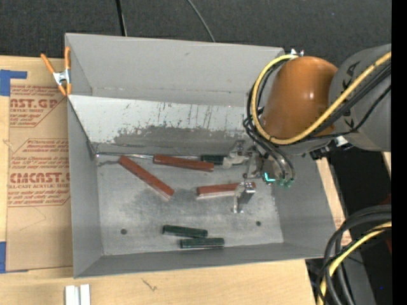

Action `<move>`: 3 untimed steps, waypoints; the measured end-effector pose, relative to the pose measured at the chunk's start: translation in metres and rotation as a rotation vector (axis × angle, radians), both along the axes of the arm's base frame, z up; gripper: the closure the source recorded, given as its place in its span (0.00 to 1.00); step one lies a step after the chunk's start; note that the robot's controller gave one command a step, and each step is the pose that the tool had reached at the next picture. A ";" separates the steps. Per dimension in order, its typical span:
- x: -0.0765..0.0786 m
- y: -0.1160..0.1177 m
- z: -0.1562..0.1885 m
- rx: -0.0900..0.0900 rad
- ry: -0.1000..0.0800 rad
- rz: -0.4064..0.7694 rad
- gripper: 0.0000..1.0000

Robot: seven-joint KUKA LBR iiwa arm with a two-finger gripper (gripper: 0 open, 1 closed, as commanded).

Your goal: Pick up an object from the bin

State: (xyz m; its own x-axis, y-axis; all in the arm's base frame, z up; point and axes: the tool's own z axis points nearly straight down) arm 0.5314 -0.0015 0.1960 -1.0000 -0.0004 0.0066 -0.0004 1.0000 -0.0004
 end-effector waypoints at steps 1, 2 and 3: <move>0.002 0.000 0.004 0.000 -0.008 0.000 0.00; 0.020 -0.012 -0.035 0.000 -0.018 0.025 0.00; 0.037 -0.017 -0.119 0.002 -0.024 -0.155 1.00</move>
Offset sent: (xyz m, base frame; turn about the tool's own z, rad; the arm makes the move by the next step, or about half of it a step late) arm 0.0338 -0.0285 -0.0864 -0.0469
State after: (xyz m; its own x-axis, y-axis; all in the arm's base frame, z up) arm 0.5685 -0.0184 0.0768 -0.9879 0.1539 -0.0176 0.1539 0.9881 0.0035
